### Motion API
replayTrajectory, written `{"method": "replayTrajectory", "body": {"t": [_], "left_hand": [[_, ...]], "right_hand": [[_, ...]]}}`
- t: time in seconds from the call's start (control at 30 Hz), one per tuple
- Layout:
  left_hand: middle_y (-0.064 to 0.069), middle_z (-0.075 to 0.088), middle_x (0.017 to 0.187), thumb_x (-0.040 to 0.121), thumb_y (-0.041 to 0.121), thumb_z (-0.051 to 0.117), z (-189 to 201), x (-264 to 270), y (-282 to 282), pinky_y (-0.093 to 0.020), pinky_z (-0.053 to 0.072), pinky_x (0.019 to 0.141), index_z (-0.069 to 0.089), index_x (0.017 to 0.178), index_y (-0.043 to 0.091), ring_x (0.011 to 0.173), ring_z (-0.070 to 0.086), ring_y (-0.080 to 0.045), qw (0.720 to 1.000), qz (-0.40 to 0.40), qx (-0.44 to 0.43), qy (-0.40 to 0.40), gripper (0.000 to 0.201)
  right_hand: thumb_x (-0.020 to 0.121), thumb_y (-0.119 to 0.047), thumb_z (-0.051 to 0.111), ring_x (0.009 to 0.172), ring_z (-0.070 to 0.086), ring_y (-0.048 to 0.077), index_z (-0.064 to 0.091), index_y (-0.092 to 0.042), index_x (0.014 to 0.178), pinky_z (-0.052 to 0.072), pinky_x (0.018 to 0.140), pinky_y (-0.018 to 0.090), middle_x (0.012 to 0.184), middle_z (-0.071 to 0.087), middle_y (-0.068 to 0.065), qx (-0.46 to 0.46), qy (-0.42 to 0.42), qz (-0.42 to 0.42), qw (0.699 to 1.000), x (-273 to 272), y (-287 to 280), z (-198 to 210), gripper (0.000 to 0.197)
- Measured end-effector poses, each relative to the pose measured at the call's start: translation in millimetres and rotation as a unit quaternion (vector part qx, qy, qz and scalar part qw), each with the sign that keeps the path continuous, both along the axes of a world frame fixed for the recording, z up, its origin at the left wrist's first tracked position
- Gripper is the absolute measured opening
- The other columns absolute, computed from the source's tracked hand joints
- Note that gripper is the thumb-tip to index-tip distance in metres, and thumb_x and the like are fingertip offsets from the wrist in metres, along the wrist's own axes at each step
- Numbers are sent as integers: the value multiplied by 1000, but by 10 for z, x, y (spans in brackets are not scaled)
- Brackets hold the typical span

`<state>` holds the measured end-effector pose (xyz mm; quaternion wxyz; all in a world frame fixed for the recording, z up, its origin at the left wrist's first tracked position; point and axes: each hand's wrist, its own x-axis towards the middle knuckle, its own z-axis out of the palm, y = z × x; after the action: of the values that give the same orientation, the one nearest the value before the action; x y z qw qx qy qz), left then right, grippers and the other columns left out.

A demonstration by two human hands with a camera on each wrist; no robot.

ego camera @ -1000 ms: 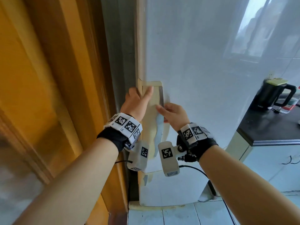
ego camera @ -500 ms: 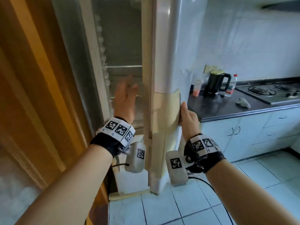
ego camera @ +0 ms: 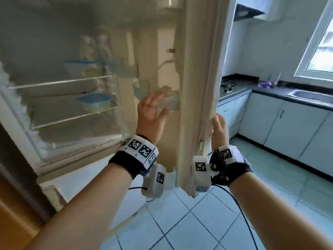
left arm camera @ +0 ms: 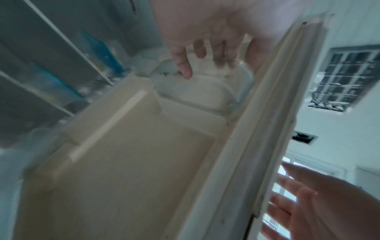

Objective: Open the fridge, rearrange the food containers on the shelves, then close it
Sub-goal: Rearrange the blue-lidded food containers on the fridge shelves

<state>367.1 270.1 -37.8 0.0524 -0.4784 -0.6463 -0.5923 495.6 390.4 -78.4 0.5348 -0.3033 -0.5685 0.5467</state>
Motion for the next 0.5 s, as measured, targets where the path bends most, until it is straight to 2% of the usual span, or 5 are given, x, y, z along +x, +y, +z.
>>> {"method": "replayTrajectory", "body": {"t": [0.07,0.17,0.3,0.4,0.5], "left_hand": [[6,40,145,79,19,56,40,52,218,-22,14,109,42,136,23,133,31,-23,989,29,-113,88,58],[5,41,144,74,7,54,194,148,501,-31,32,110,41,136,27,126,42,-28,983,-29,-166,73,67],[9,34,149,77,5,53,300,226,742,-22,35,103,36,139,28,122,49,-25,975,-67,-206,48,67],[4,26,155,78,2,54,266,208,808,-34,37,110,34,142,25,120,52,-25,976,-105,-188,13,71],[3,38,143,79,-4,53,213,76,662,-27,47,91,51,129,23,94,57,-15,982,-147,-109,-51,57]], "right_hand": [[90,-22,46,103,50,21,47,-4,128,46,84,33,115,52,10,-5,-10,-10,1000,95,100,10,41],[82,-30,54,115,49,24,40,-10,135,43,100,35,137,44,14,-9,-34,-5,999,216,198,21,59],[78,-20,58,93,52,15,49,-7,125,44,80,30,113,52,4,-26,-68,21,997,343,229,65,50],[87,-10,49,70,57,14,58,-4,111,43,64,25,85,63,7,-25,-120,89,989,323,230,56,27],[87,-11,48,57,62,6,63,-14,94,44,61,22,76,66,1,-8,-185,175,967,142,175,46,16]]}}
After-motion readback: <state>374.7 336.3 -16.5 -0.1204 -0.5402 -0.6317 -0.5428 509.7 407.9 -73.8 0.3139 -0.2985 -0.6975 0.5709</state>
